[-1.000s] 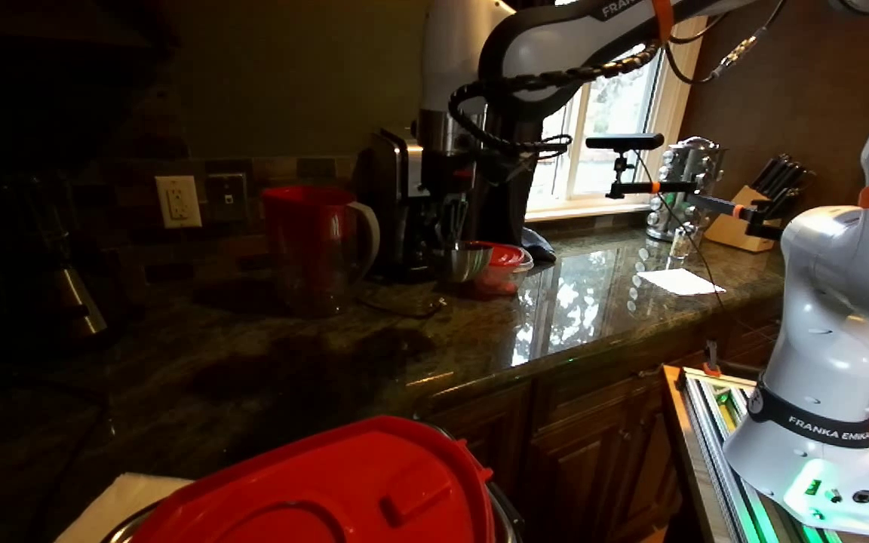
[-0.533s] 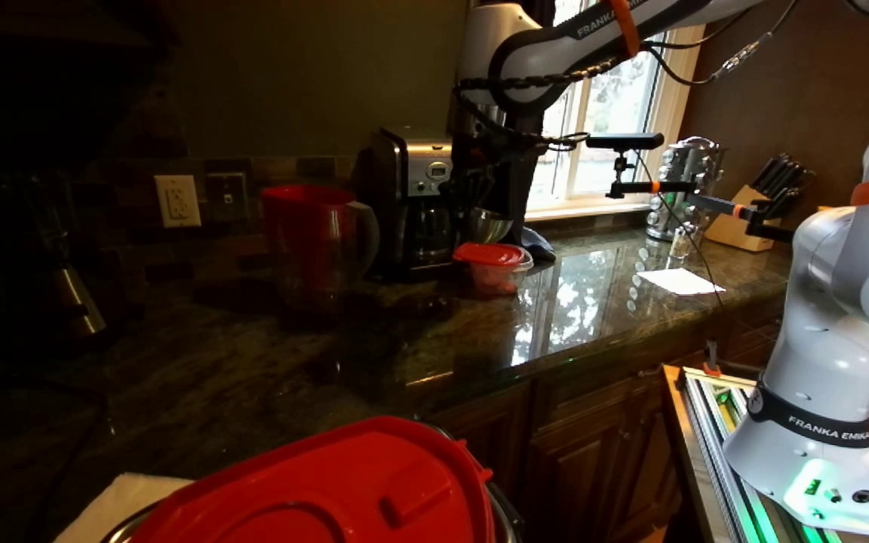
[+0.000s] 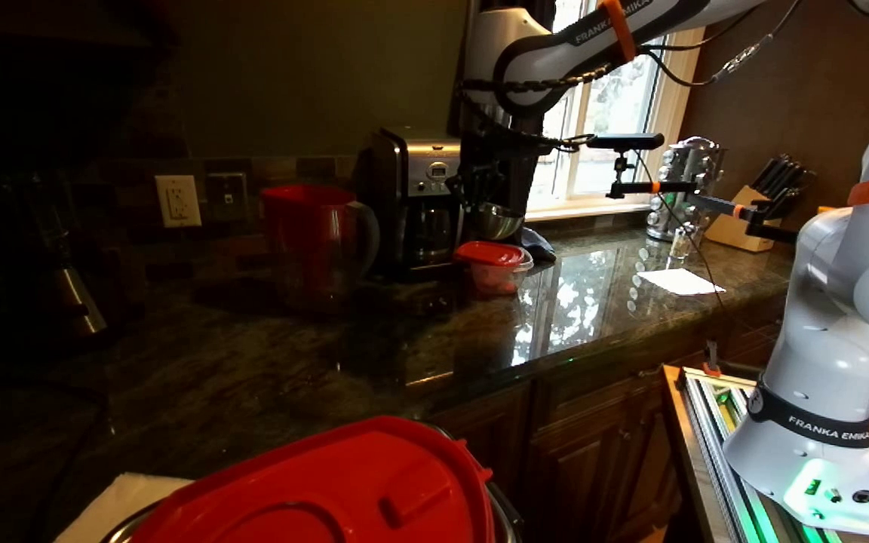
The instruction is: Put the silver bowl on the red lid, then move the jar to the left
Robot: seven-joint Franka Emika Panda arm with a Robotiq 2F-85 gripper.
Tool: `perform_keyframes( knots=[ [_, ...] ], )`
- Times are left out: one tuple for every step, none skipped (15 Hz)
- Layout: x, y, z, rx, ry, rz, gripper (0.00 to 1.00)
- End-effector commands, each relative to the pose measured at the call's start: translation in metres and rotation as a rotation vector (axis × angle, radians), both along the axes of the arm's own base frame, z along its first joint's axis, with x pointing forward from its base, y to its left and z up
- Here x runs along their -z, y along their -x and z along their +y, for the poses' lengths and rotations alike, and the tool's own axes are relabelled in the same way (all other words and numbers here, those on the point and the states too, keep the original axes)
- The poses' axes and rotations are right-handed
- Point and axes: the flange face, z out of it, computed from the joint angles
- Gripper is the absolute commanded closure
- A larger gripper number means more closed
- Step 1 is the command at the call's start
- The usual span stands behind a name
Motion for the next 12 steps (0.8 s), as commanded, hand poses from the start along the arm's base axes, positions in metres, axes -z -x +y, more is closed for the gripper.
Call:
perform_keyframes(
  knots=[
    [0.008,-0.001,-0.01,0.046,0.023,0.007,0.99],
    [0.011,0.0,-0.014,0.062,0.024,0.012,0.99],
    [0.013,0.002,-0.018,0.075,0.021,0.017,0.99],
    [0.016,0.003,-0.021,0.09,0.019,0.032,0.99],
    [0.018,0.004,-0.025,0.102,0.022,0.047,0.99],
    [0.021,0.006,-0.028,0.112,0.015,0.056,0.99],
    [0.023,0.007,-0.032,0.127,0.008,0.054,0.99],
    [0.025,0.008,-0.037,0.144,0.001,0.053,0.99],
    [0.027,0.009,-0.043,0.17,-0.002,0.049,0.99],
    [0.027,0.01,-0.049,0.197,0.001,0.04,0.99],
    [0.028,0.012,-0.057,0.229,0.002,0.038,0.99],
    [0.029,0.014,-0.065,0.26,0.007,0.035,0.99]
  ],
)
